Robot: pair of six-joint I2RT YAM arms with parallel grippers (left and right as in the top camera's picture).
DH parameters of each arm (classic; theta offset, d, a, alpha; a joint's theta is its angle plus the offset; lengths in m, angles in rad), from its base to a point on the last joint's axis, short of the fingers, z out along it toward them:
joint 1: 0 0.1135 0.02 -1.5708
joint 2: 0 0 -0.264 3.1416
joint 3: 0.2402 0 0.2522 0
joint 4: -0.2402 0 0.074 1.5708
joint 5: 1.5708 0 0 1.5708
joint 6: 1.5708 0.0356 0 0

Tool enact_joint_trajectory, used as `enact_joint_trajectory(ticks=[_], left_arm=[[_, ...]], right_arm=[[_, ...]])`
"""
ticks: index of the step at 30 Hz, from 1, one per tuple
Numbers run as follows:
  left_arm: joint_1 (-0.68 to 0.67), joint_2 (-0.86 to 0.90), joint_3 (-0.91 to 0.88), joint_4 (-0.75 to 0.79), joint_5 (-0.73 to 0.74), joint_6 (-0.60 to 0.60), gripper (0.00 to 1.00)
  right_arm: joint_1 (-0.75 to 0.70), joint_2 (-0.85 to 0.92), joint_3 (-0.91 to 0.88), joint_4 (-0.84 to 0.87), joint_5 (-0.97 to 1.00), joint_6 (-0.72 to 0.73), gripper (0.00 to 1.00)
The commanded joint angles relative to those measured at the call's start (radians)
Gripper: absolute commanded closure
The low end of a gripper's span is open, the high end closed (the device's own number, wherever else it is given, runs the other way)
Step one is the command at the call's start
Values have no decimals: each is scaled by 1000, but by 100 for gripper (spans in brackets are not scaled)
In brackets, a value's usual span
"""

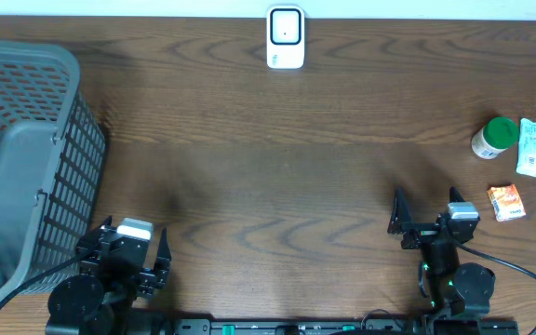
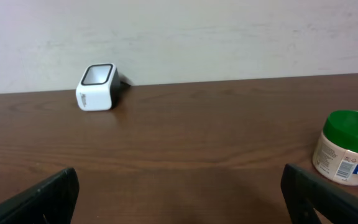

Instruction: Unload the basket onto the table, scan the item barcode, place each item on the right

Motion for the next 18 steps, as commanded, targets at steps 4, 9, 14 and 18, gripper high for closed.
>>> enact_joint_trajectory(ticks=[4,9,14,18], left_arm=[[4,-2,3,2,-8,5,16],[4,-2,3,2,-8,5,16],[4,-2,3,2,-8,5,16],[4,-2,2,-7,1,4,16]], right_arm=[[4,-5,-1,-5,11,13,1],[4,-5,-1,-5,11,13,1],[4,-5,-1,-5,11,13,1],[4,-5,-1,-5,11,13,1]])
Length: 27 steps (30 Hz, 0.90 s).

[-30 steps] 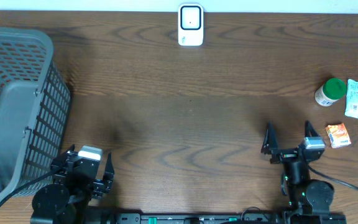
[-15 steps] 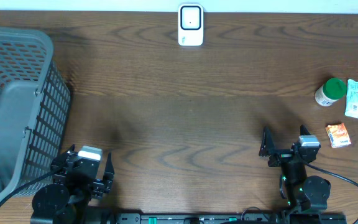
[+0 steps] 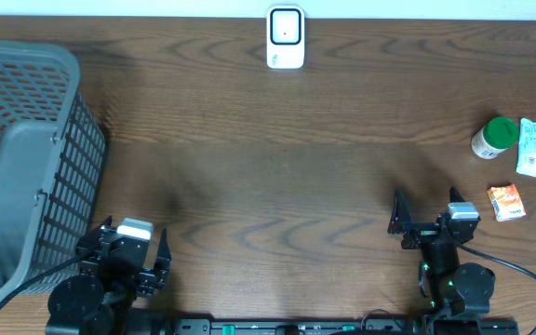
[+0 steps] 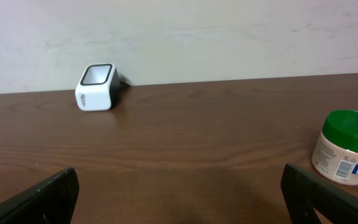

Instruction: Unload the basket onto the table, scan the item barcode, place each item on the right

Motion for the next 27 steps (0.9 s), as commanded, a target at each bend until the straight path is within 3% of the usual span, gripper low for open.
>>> enact_joint_trajectory(ticks=[1,3,17,27], left_arm=[[3,-2,1,-6,23,5,16],[3,-4,-10,13,61,5,16],[35,-166,-476,705,187,5,16],[87,-214,-639,901,189,5,16]], right_arm=[[4,-5,-1,-5,9,13,1],[4,-5,-1,-5,9,13,1],[4,-5,-1,-5,9,13,1],[4,-5,-1,-5,9,13,1]])
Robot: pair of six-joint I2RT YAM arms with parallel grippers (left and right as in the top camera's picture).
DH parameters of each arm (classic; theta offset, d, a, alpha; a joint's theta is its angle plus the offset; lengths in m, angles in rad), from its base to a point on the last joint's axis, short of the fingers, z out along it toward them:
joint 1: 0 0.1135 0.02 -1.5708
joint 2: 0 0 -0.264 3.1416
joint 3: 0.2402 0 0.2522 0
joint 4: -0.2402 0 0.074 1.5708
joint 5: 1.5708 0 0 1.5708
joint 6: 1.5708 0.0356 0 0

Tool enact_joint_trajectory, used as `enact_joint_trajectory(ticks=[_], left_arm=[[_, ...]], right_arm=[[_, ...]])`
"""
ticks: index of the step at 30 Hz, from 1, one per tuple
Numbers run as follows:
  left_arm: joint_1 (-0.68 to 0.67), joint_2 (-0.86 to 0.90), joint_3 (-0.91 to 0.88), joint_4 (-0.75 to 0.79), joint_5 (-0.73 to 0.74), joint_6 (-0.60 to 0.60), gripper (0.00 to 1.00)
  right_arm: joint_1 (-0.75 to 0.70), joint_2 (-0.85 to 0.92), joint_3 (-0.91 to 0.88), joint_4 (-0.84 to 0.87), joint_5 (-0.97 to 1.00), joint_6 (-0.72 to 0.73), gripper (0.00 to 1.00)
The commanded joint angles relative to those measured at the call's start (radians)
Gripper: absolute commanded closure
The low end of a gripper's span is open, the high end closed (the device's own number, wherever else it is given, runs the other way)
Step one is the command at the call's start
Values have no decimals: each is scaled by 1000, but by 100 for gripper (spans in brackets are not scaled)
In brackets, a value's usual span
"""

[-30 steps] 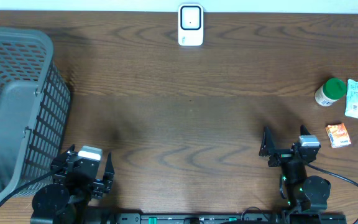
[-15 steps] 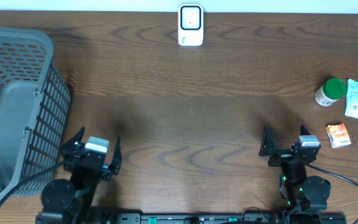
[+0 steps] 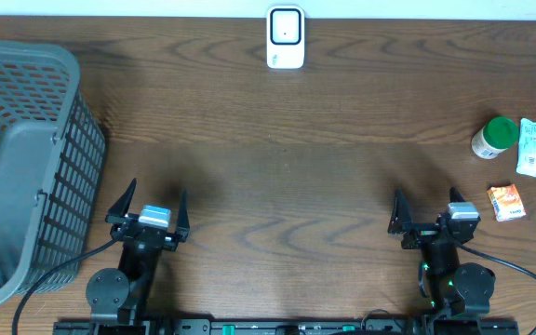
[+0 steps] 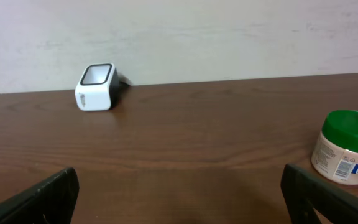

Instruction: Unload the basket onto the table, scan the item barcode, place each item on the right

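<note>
The white barcode scanner (image 3: 286, 37) stands at the table's far edge, its dark window up; the right wrist view shows the scanner (image 4: 96, 87) far off to the left. The items lie at the right: a green-lidded jar (image 3: 494, 137), a white packet, an orange packet (image 3: 504, 201) and a red one at the frame edge. My right gripper (image 3: 426, 210) sits low near the front edge, open and empty, left of the orange packet. In its own view the right gripper (image 4: 182, 190) has the jar (image 4: 345, 148) ahead to the right. My left gripper (image 3: 153, 199) is open and empty at front left.
A large grey mesh basket (image 3: 26, 158) fills the left side of the table, close to the left arm. A pale wall rises behind the table's far edge, just beyond the scanner.
My left gripper has shifted right and away from the front edge, and its spread fingers now point straight toward the far side. The right arm and all items are unchanged.
At both earlier moments the left arm sat folded at the front left corner and the right arm rested open near the items. Now only the left gripper has changed place, sitting farther out beside the basket.
</note>
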Motion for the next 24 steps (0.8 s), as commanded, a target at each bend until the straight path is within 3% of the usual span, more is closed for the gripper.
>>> enact_joint_trajectory(ticks=[1,5,10,24], left_arm=[[10,-16,-26,26,15,5,16],[10,-16,-60,22,-20,-69,16],[10,-16,-109,-31,-213,-380,16],[10,-16,-109,-60,-224,-328,16]], right_arm=[[4,-5,-1,-4,8,13,1],[4,-5,-1,-4,8,13,1],[4,-5,-1,-4,8,13,1],[4,-5,-1,-4,8,13,1]])
